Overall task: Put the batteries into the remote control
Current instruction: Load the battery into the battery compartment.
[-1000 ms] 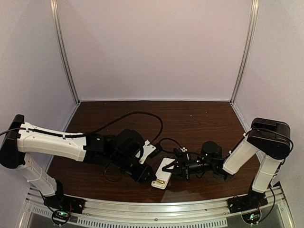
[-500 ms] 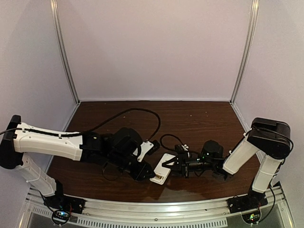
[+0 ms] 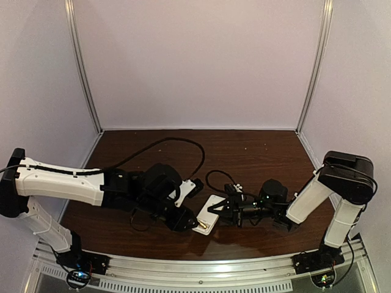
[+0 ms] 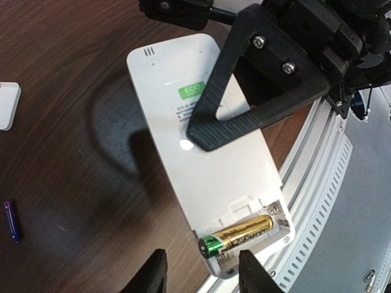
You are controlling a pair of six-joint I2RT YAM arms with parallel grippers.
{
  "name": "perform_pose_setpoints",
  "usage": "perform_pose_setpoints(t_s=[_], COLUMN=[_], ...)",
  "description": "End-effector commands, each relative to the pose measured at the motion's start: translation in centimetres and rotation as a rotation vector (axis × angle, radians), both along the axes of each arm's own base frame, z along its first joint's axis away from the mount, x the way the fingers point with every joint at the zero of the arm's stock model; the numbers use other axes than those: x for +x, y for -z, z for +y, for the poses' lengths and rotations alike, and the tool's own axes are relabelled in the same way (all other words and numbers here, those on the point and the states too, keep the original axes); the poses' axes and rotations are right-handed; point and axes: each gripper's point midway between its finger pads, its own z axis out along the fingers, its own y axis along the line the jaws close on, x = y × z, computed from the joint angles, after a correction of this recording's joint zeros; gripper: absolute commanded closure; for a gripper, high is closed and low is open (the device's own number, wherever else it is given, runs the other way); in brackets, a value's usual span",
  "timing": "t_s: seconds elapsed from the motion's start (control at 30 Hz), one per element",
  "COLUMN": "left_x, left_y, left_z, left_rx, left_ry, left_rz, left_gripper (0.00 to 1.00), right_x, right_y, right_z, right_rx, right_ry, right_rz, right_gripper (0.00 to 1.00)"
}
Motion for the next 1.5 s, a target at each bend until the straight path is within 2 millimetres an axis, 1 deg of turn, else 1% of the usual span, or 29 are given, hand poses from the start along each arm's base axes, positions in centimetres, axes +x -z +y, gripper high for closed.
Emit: perform_pose_setpoints(t_s=[0.0,0.07,0.13,0.27,0.53,0.73,0.93,1.2,1.33,1.4,1.47], left_x=[0.0,-0.1,0.0,0.1,-0.5,0.2,0.3,0.5,0.6,0.6,0.6], left_y=[-1.9,-1.8,-1.8,-1.8,-1.1,-1.0,-0.7,-0.5,-0.8,-0.9,-0.9], left_z=[-1.2,-1.4,-1.5,-1.7,-1.7,-1.8,-1.8,-1.9,-2.3,-2.5,-2.7], left_rx=[-0.05,-0.047,-0.044,-0.039,-0.013,0.004,0.013,0.019,0.005,0.0,-0.008], left_ry=[0.046,0.06,0.063,0.077,0.137,0.118,0.117,0.116,0.118,0.11,0.1], left_rz=[-0.033,-0.043,-0.051,-0.066,-0.084,-0.114,-0.117,-0.128,-0.129,-0.124,-0.109], left_gripper=[0.52,0.46,0.45,0.47,0.47,0.52,0.56,0.57,0.58,0.62,0.64], right_x=[0.3,0.3,0.3,0.3,0.2,0.2,0.1,0.1,0.1,0.1,0.2], right_y=[-8.2,-8.3,-8.4,-8.5,-8.8,-9.2,-9.3,-9.6,-9.6,-9.7,-9.7], right_z=[-0.4,-0.4,-0.4,-0.3,-0.3,-0.2,-0.2,-0.1,-0.1,-0.1,-0.1], right_rx=[0.284,0.286,0.29,0.296,0.319,0.331,0.334,0.342,0.342,0.345,0.345], right_ry=[0.02,0.02,0.019,0.017,0.008,0.002,-0.006,-0.006,-0.004,-0.003,-0.002], right_rz=[-0.22,-0.221,-0.223,-0.221,-0.208,-0.213,-0.216,-0.219,-0.218,-0.22,-0.22], right_gripper=[1.0,1.0,1.0,1.0,1.0,1.0,1.0,1.0,1.0,1.0,1.0])
